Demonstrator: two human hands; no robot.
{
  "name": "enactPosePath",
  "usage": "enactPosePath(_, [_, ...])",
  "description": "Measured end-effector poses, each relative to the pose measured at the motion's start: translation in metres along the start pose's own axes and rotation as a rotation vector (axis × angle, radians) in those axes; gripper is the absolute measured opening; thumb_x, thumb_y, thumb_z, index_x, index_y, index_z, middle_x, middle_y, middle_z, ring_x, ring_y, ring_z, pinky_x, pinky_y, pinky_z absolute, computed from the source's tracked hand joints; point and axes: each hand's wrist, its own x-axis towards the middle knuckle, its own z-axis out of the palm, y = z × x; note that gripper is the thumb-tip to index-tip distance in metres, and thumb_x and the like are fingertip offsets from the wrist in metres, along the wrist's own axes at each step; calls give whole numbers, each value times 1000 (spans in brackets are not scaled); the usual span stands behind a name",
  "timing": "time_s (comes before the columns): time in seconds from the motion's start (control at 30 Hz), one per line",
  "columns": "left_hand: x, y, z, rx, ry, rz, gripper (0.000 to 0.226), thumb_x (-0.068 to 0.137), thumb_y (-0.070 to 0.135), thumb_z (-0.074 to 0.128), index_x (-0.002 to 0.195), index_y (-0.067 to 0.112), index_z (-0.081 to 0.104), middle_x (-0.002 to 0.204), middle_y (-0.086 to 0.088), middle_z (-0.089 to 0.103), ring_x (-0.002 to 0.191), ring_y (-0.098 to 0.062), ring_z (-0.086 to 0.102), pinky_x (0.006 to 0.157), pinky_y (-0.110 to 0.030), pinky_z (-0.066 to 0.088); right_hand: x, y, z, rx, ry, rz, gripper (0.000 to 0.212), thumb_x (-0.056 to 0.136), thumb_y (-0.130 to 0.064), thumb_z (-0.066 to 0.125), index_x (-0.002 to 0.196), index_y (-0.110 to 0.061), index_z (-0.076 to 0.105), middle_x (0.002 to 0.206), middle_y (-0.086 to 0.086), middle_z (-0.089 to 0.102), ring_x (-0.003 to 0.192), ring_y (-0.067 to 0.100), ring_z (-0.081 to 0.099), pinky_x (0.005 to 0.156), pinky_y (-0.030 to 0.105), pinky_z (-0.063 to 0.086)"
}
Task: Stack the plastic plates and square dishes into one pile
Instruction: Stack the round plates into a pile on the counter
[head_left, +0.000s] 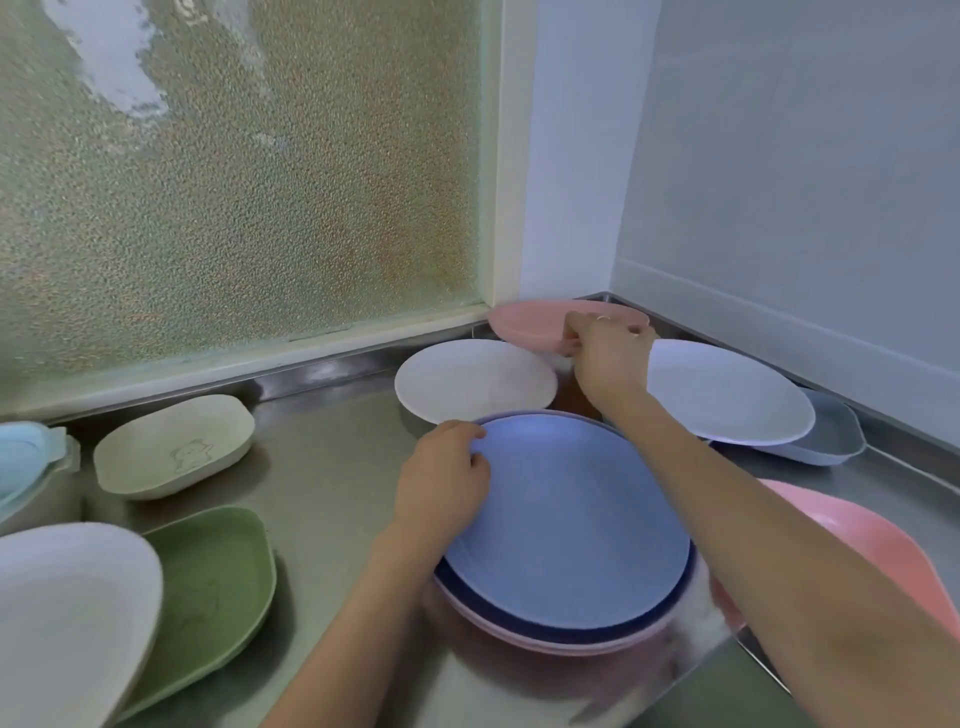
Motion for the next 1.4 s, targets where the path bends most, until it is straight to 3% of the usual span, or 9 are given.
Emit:
enactPosePath(0.17, [-21,-6,-15,-248,113,-77,42,88,6,43,127,14,56,124,-3,63,115,-21,57,83,-20,36,-63,-18,-45,265,65,-121,22,70,3,52,74,-18,56,70,-8,56,73,22,47,67,32,26])
enactPosePath(0.47, [-55,-1,-45,-698,192,-138,38,84,42,38,97,16,63,119,-14,62,103,-20,56,96,-40,40,-194,-18,-115,429,-60,-308,13,76,-7,66,72,-17,58,68,-4,57,68,22,53,65,38,43])
enactPosePath(0.73, [-68,-3,-19,-553,103,-138,40,85,0,44,118,17,58,95,20,52,99,-12,46,86,-22,31,-229,6,-113,433,-207,-346,14,82,-15,67,77,-27,62,71,-16,61,66,-1,50,67,29,40])
enactPosePath(0.87, [-70,-3,-17,-385,104,-82,60,80,-2,39,134,22,47,112,16,47,103,-4,42,84,-11,27,-222,13,-109,629,-284,-140,23,85,-45,52,76,-28,65,78,-14,68,74,1,59,73,23,48])
enactPosePath(0.97, [-69,-4,-17,-322,106,-71,51,82,-1,40,129,18,50,113,10,52,99,-9,45,76,-11,28,-205,15,-104,781,-163,166,25,91,-45,48,111,-40,63,119,-22,61,111,-1,53,88,10,36])
enactPosePath(1.1, [-67,-8,-13,-263,59,-77,50,83,2,37,129,19,49,120,-7,60,105,-28,52,84,-28,36,-181,13,-95,749,-309,489,45,97,-30,39,140,-19,39,146,3,42,132,24,39,109,39,31])
enactPosePath(1.23, [-70,-10,-12,-275,49,-54,53,86,0,35,135,17,45,128,-7,57,112,-25,50,82,-18,30,-184,7,-88,755,-290,504,46,93,-10,32,134,-22,47,141,4,48,129,27,43,111,45,30])
enactPosePath(1.3, [-71,-10,-13,-255,51,-84,52,89,0,34,140,11,39,141,-11,46,132,-27,38,97,-18,27,-184,9,-87,736,-272,538,48,92,-8,33,137,-21,45,143,5,46,131,28,41,112,44,28])
enactPosePath(1.4, [-75,-8,-16,-163,50,-105,53,90,-1,32,142,4,32,153,-13,28,146,-27,10,117,-45,6,-185,10,-85,706,-296,517,53,90,-4,32,139,-20,42,145,5,44,133,28,38,113,43,26])
